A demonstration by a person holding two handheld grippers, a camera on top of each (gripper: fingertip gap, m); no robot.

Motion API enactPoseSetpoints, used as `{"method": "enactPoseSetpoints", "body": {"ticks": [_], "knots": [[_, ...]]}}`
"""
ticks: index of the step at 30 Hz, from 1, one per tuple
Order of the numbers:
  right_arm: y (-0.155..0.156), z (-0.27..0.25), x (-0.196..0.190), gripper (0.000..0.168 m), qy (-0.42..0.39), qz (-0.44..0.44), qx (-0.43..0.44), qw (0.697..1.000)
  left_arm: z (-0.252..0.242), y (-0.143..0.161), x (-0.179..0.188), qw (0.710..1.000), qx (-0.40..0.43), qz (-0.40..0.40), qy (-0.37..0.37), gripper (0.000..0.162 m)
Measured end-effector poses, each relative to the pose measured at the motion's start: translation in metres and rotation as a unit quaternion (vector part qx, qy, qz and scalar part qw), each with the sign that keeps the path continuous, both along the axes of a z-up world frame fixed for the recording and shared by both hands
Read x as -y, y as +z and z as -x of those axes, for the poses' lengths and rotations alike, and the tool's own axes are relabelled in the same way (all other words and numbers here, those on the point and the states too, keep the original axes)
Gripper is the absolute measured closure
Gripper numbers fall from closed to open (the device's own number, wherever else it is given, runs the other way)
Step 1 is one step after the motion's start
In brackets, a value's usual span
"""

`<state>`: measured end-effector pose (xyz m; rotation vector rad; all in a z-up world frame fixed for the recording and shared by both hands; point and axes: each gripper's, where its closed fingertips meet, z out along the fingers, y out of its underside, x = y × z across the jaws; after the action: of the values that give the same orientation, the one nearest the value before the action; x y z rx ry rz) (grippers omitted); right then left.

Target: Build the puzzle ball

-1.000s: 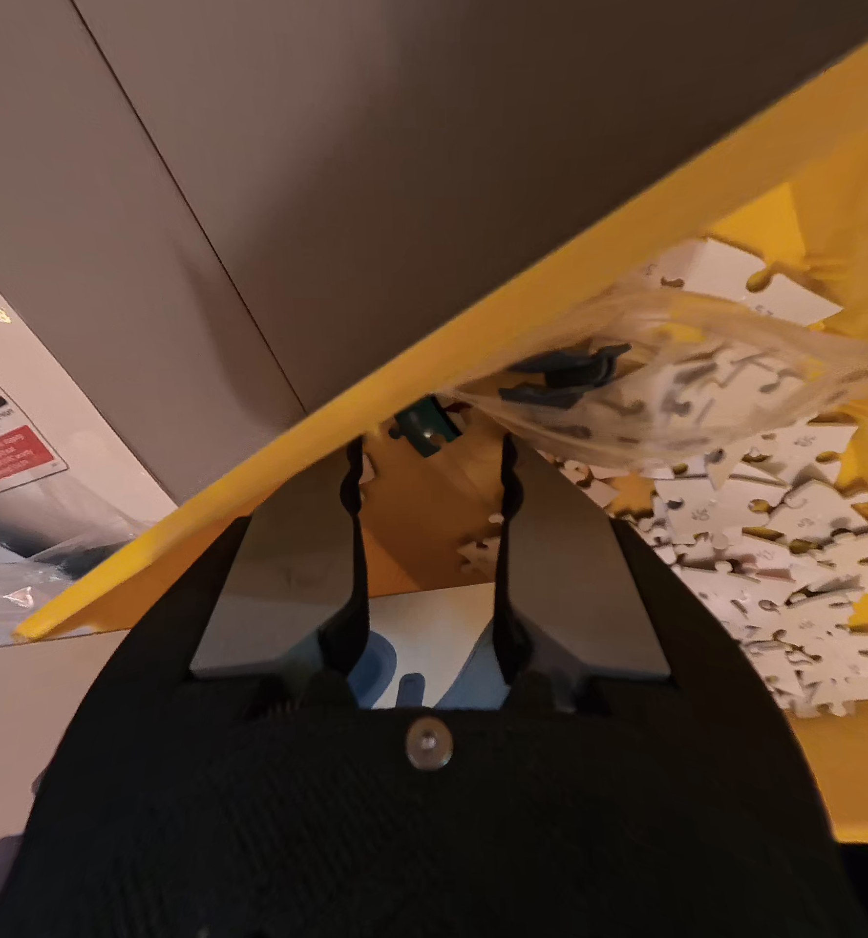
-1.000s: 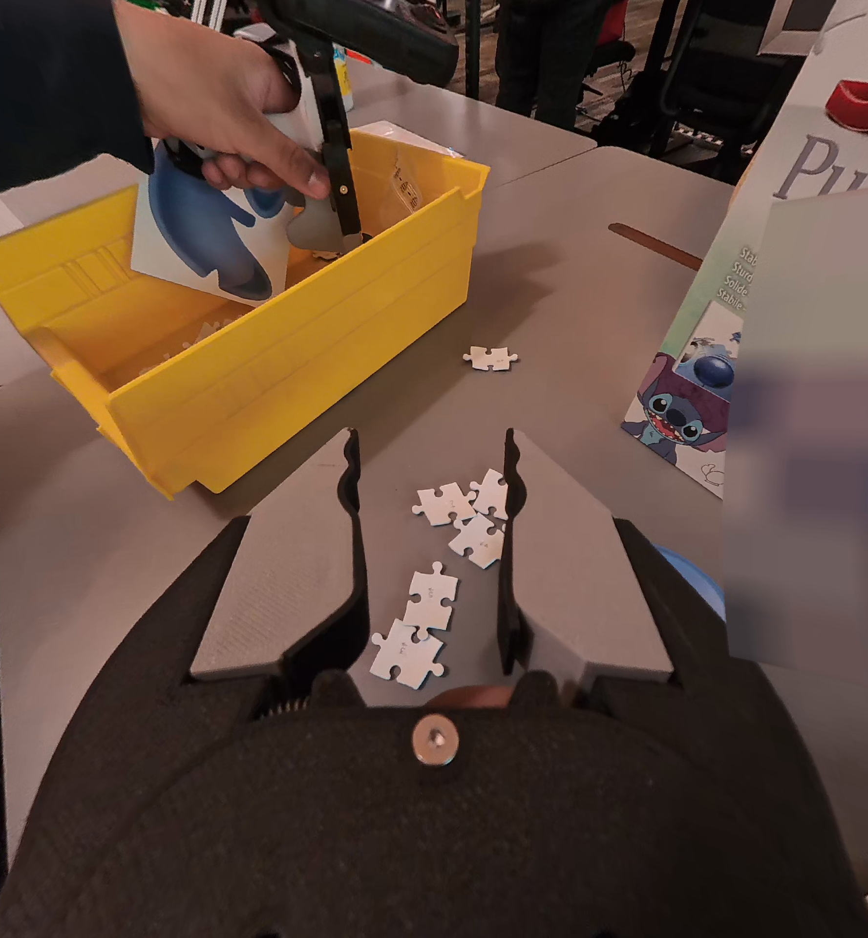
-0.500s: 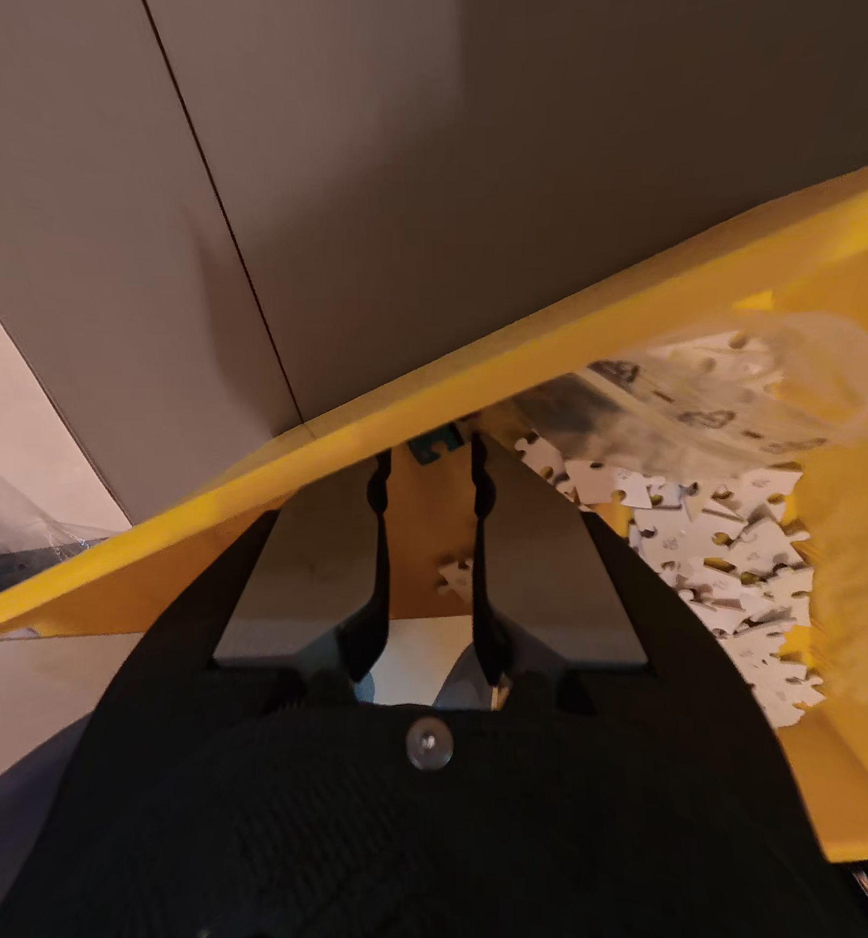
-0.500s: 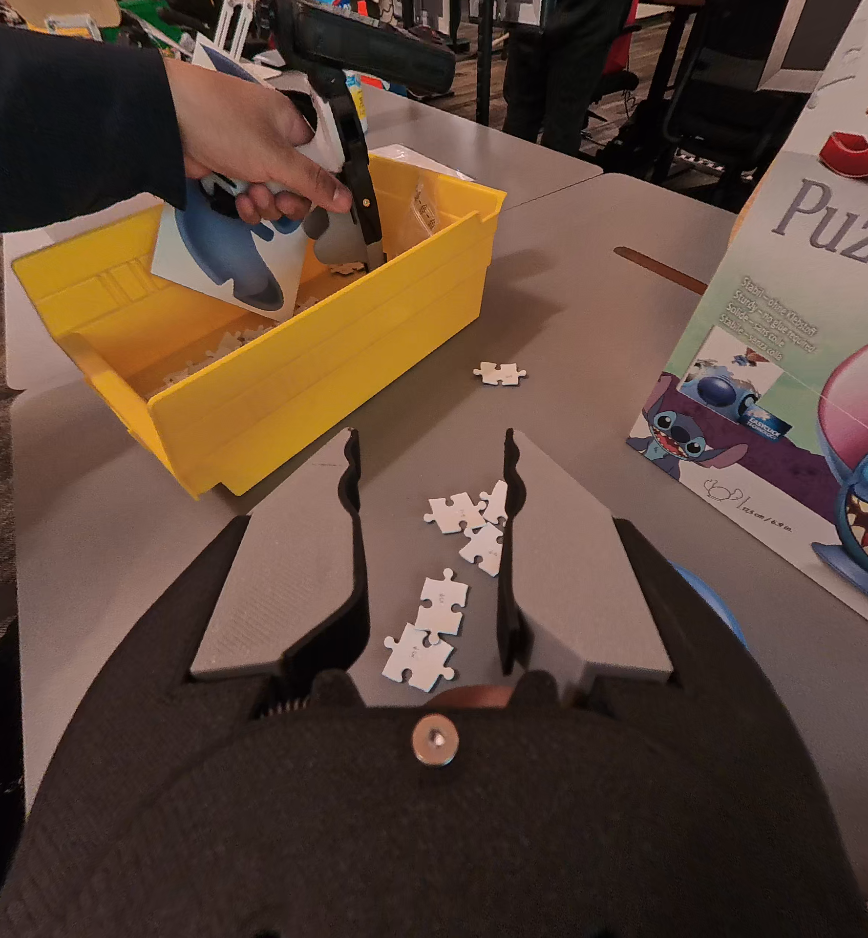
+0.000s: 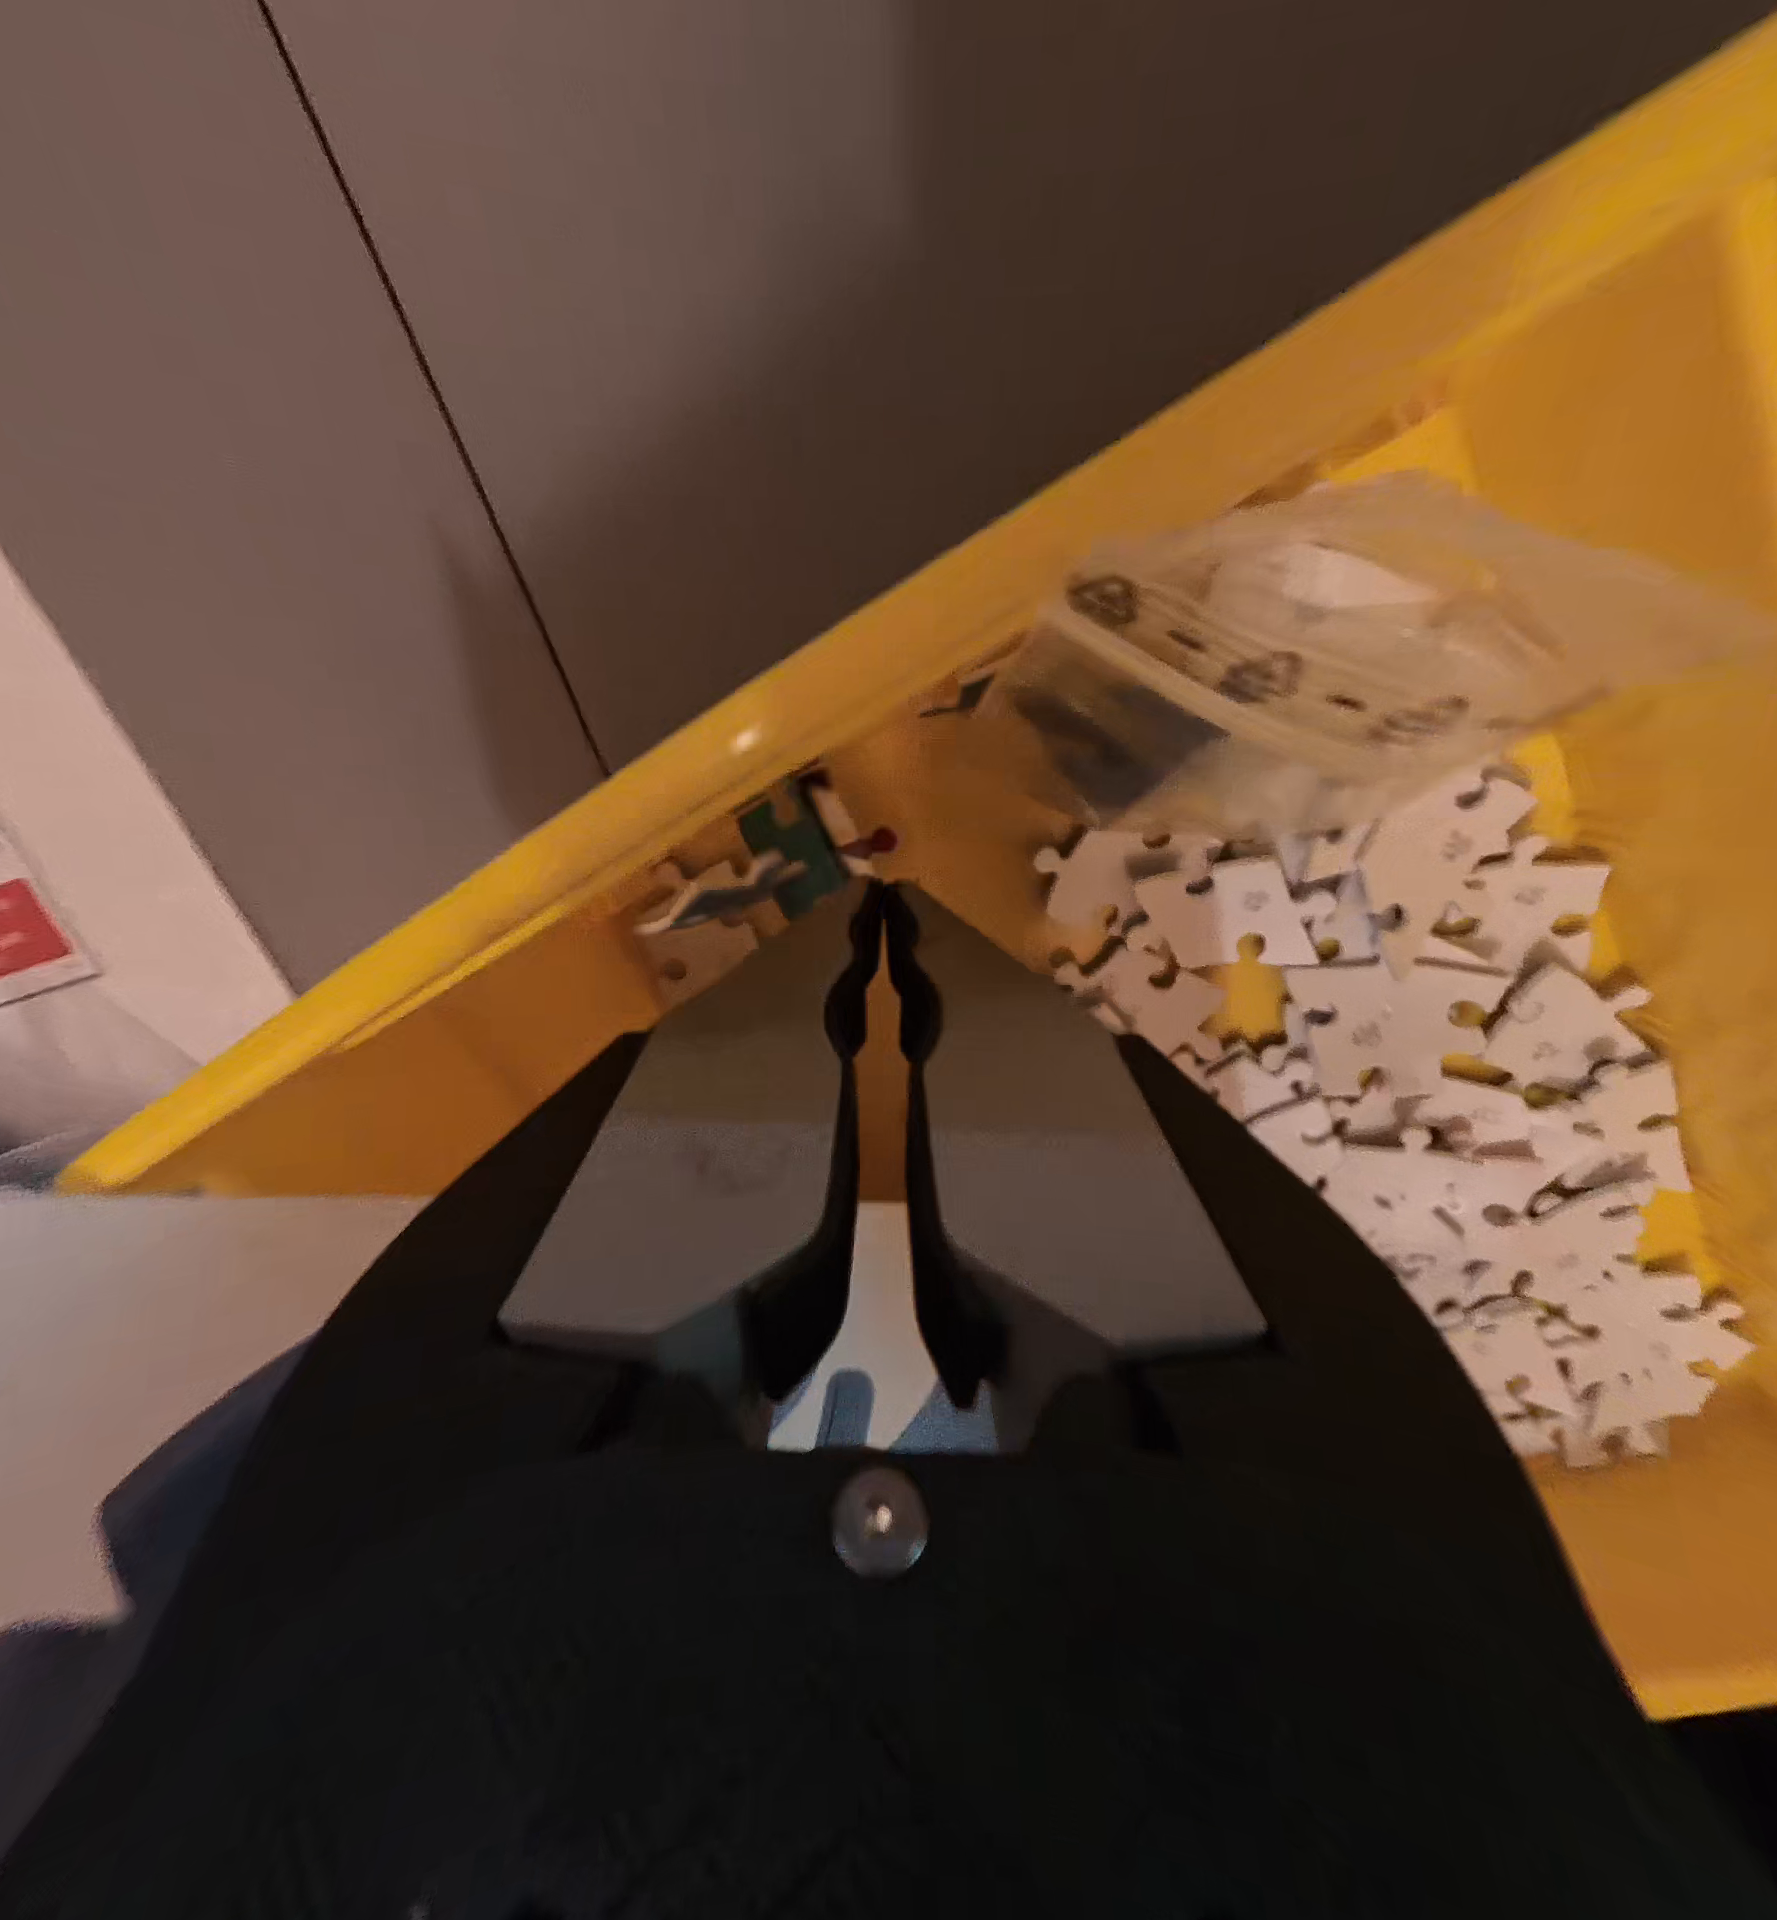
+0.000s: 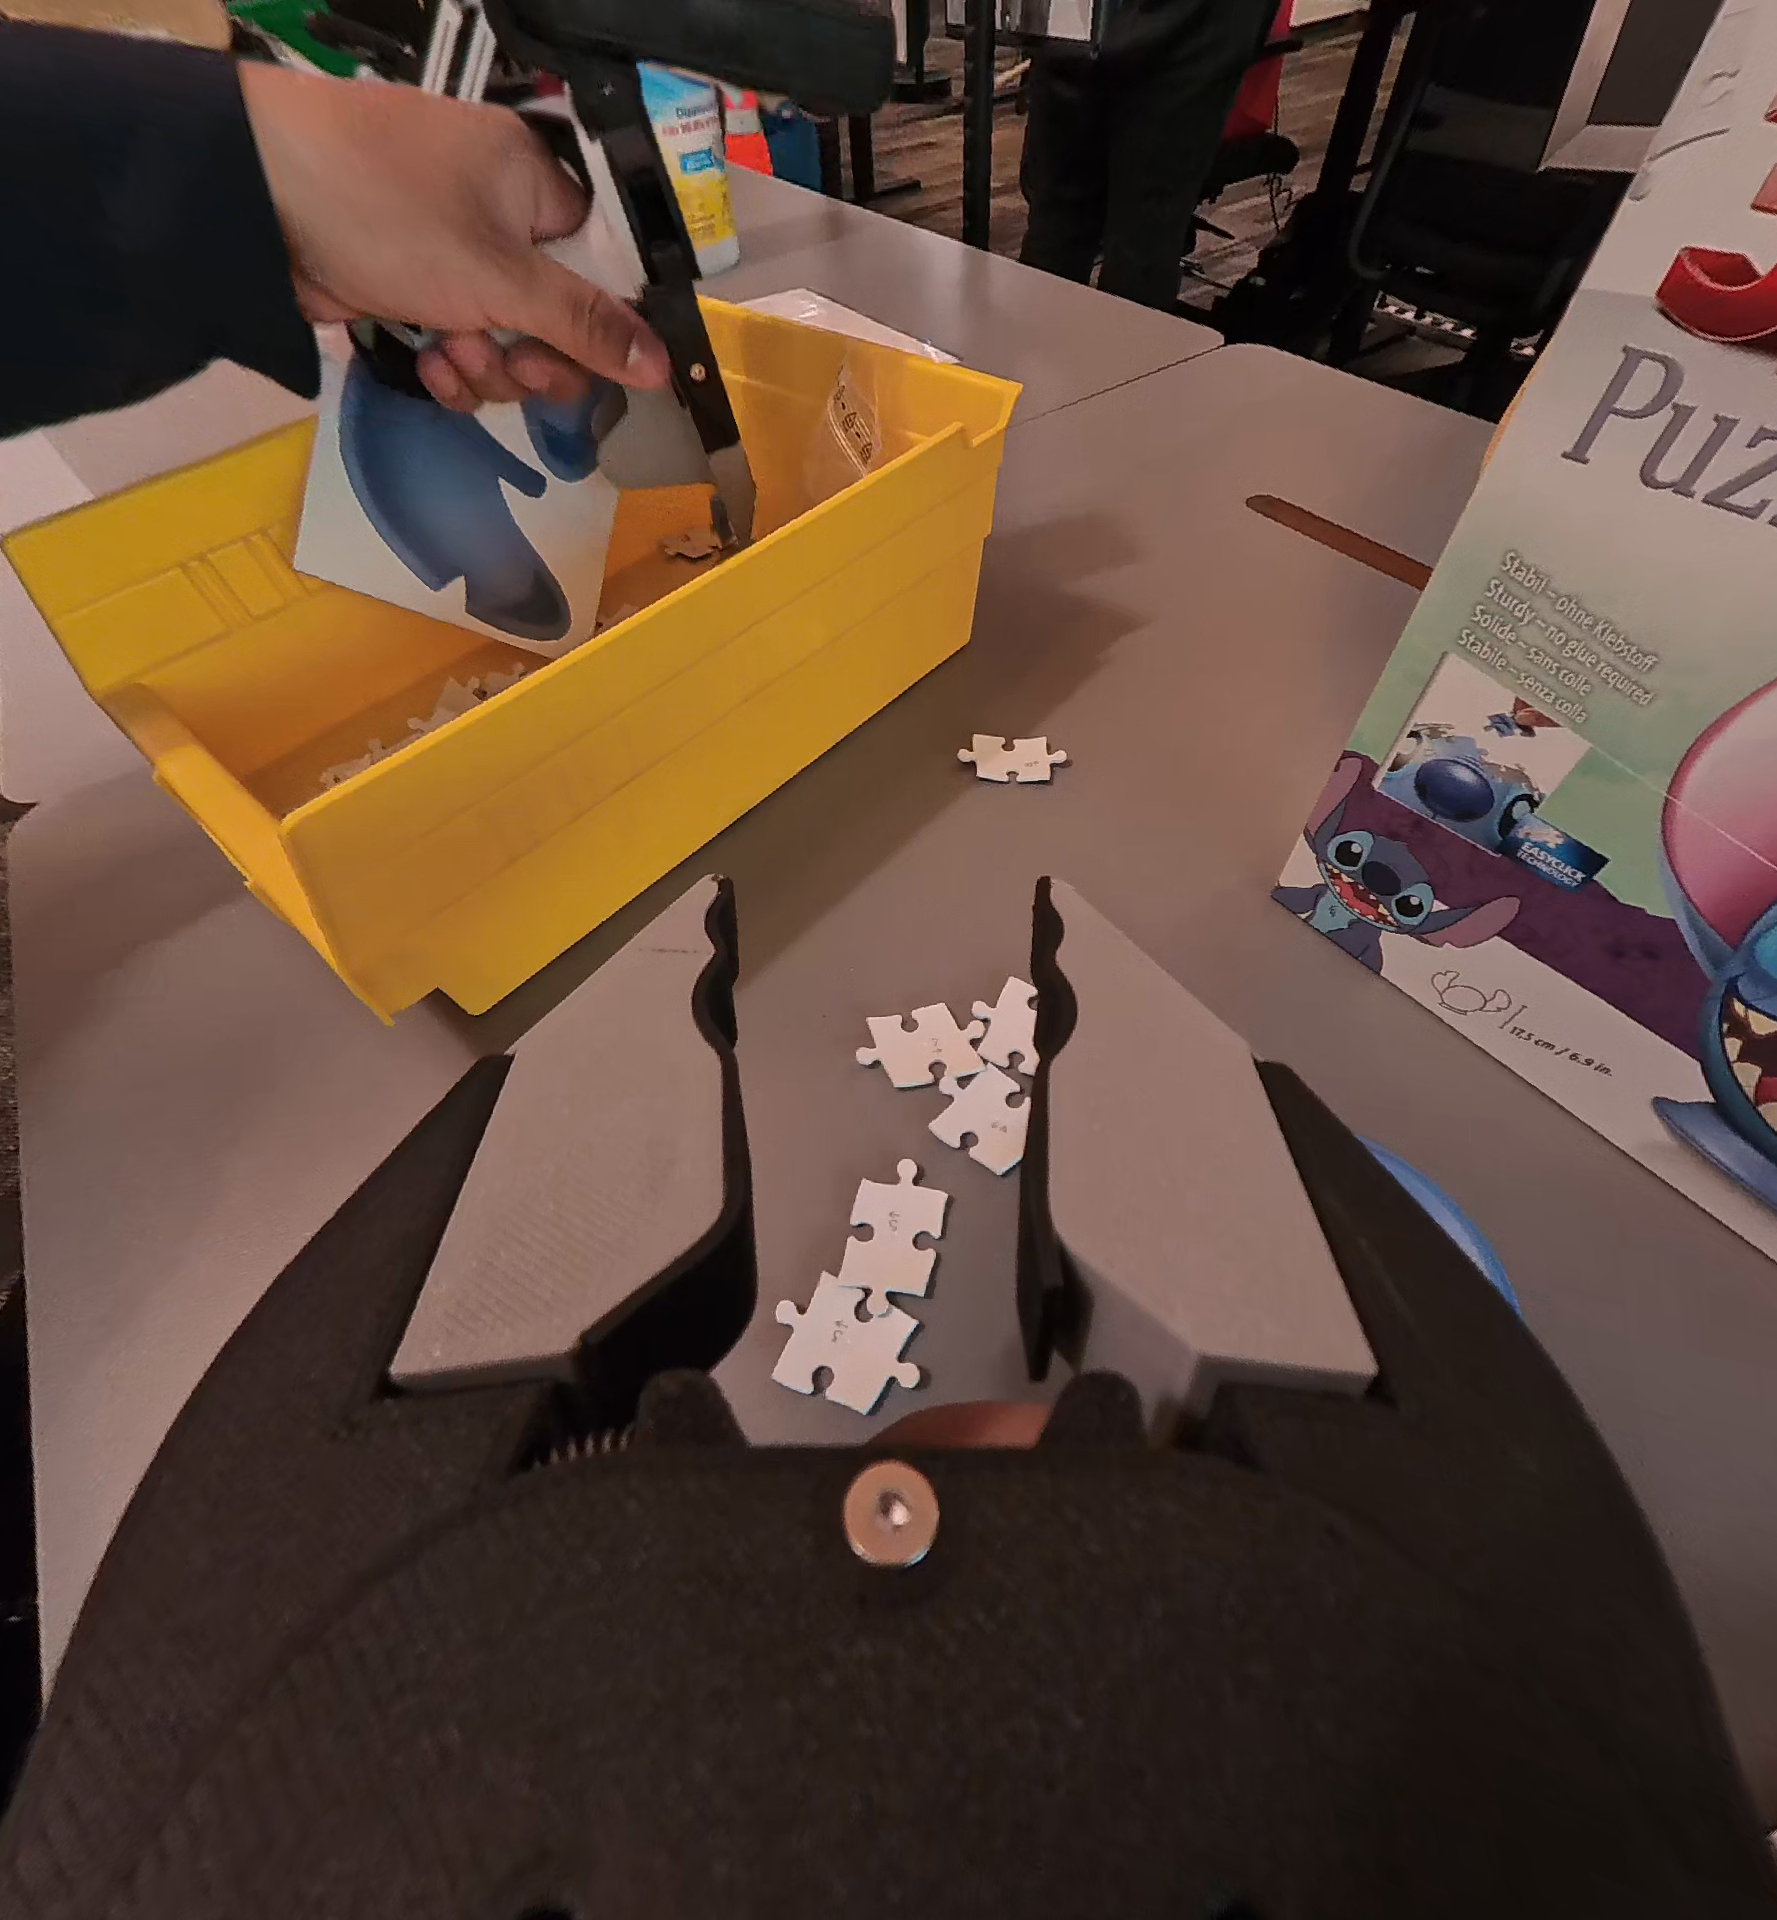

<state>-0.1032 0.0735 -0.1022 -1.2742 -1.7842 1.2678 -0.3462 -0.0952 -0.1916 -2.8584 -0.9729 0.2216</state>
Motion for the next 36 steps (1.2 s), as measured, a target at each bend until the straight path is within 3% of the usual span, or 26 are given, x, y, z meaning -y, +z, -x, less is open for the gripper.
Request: {"method": "enactPoseSetpoints", "body": {"ticks": [4,9,12,17,21,23,28,30,31,35,36], "knots": [[-0.002,0.000,0.002,0.114,0.003,-0.004,0.002,1.000,-0.007,0.012,0.009,0.996,-0.036,0.055,-0.059,0.162],[-0.003,0.000,0.001,0.114,0.001,-0.004,0.003,1.000,-0.007,0.011,0.014,0.996,-0.030,0.064,-0.059,0.162],[-0.002,0.001,0.001,0.114,0.000,-0.003,0.003,1.000,-0.001,0.004,0.014,0.996,-0.034,0.064,-0.053,0.129],[-0.002,0.000,0.001,0.114,0.000,-0.003,0.002,1.000,-0.001,-0.004,0.010,0.996,-0.012,0.072,-0.056,0.118],[0.001,-0.001,0.002,0.114,0.002,-0.001,-0.001,1.000,-0.001,-0.008,0.015,0.986,0.008,0.114,-0.125,0.131],[0.002,-0.001,0.002,0.114,0.002,-0.001,-0.002,1.000,0.001,-0.008,0.013,0.982,0.013,0.123,-0.146,0.124],[0.002,-0.001,0.001,0.114,0.003,0.001,-0.002,1.000,0.000,-0.013,0.024,0.956,0.029,0.185,-0.225,0.136],[0.002,-0.002,0.002,0.114,0.004,0.002,-0.002,1.000,0.002,-0.015,0.030,0.940,0.020,0.224,-0.255,0.132],[0.002,-0.002,0.002,0.114,0.004,0.002,-0.002,1.000,0.006,-0.013,0.030,0.936,0.008,0.235,-0.262,0.126],[0.003,-0.003,0.004,0.114,0.007,0.000,-0.003,1.000,0.007,-0.014,0.028,0.932,0.000,0.244,-0.270,0.133],[0.002,-0.003,0.005,0.114,0.008,0.000,-0.003,1.000,0.009,-0.014,0.027,0.931,-0.008,0.243,-0.271,0.144]]}}
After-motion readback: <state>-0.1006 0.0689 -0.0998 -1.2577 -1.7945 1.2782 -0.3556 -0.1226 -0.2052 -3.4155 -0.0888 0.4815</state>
